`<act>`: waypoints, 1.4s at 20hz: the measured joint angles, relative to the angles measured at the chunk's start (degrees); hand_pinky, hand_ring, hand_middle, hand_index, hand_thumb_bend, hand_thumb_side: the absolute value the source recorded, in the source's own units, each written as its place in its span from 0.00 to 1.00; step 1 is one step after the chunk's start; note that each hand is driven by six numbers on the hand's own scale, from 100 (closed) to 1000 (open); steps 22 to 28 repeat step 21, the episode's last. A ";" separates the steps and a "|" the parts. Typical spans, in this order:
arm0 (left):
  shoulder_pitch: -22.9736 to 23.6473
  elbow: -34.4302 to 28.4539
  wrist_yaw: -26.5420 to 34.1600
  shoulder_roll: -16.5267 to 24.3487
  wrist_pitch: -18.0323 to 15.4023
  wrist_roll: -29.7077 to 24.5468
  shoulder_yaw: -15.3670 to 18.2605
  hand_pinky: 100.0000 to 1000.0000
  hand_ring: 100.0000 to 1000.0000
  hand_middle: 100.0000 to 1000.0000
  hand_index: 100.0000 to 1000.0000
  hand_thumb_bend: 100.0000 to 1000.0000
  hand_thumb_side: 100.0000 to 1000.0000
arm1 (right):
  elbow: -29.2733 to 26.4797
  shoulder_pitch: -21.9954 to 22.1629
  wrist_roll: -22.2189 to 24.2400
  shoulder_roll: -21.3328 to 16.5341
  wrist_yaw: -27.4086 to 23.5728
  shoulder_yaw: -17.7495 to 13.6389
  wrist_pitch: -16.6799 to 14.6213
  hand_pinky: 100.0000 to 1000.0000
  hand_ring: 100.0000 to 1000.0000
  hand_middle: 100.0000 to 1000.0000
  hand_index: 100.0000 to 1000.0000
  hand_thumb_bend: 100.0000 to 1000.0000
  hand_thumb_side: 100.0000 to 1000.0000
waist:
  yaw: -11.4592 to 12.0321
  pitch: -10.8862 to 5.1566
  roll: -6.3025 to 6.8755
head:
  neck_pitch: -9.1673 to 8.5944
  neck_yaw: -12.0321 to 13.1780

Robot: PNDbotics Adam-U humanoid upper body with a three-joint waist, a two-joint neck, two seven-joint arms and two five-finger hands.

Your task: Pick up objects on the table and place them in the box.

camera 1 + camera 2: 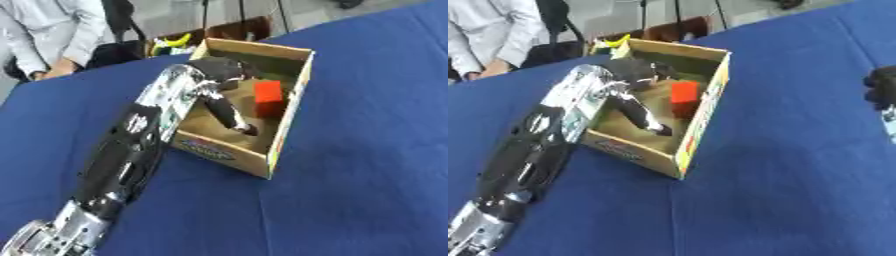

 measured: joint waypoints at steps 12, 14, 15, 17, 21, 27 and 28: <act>2.49 -18.53 18.93 3.16 11.57 24.69 7.08 0.34 0.67 0.77 0.90 0.67 0.95 | -0.01 0.54 -0.93 0.16 0.00 -0.16 0.05 0.82 0.77 0.47 0.67 0.07 0.43 | 2.73 -0.69 -1.03 | -0.48 -2.23; 4.35 -21.95 27.54 3.91 13.71 30.89 8.26 0.32 0.65 0.74 0.90 0.65 0.92 | -0.01 0.62 -1.21 0.40 -0.01 -0.36 0.00 0.82 0.77 0.47 0.67 0.06 0.43 | 3.56 -1.02 -1.36 | -0.48 -3.10; 5.53 -23.50 32.54 4.44 14.39 33.36 8.73 0.31 0.64 0.73 0.90 0.65 0.93 | -0.01 0.82 -1.37 0.54 -0.01 -0.38 -0.03 0.82 0.77 0.47 0.67 0.06 0.43 | 4.03 -1.20 -1.48 | -0.48 -3.67; 8.23 -26.25 42.79 5.92 15.11 37.23 9.65 0.31 0.63 0.72 0.91 0.65 0.96 | -0.02 1.13 -1.67 0.59 -0.01 -0.53 -0.06 0.82 0.77 0.47 0.67 0.06 0.43 | 4.94 -1.55 -1.63 | -0.48 -4.95; 14.18 -30.96 63.49 9.16 14.93 40.96 11.27 0.35 0.62 0.70 0.93 0.60 0.90 | -0.02 1.59 -2.30 0.65 -0.01 -1.03 -0.17 0.81 0.77 0.47 0.67 0.06 0.43 | 6.95 -1.96 -2.49 | -0.48 -7.14; 14.18 -30.96 63.49 9.16 14.93 40.96 11.27 0.35 0.62 0.70 0.93 0.60 0.90 | -0.02 1.59 -2.30 0.65 -0.01 -1.03 -0.17 0.81 0.77 0.47 0.67 0.06 0.43 | 6.95 -1.96 -2.49 | -0.48 -7.14; 14.18 -30.96 63.49 9.16 14.93 40.96 11.27 0.35 0.62 0.70 0.93 0.60 0.90 | -0.02 1.59 -2.30 0.65 -0.01 -1.03 -0.17 0.81 0.77 0.47 0.67 0.06 0.43 | 6.95 -1.96 -2.49 | -0.48 -7.14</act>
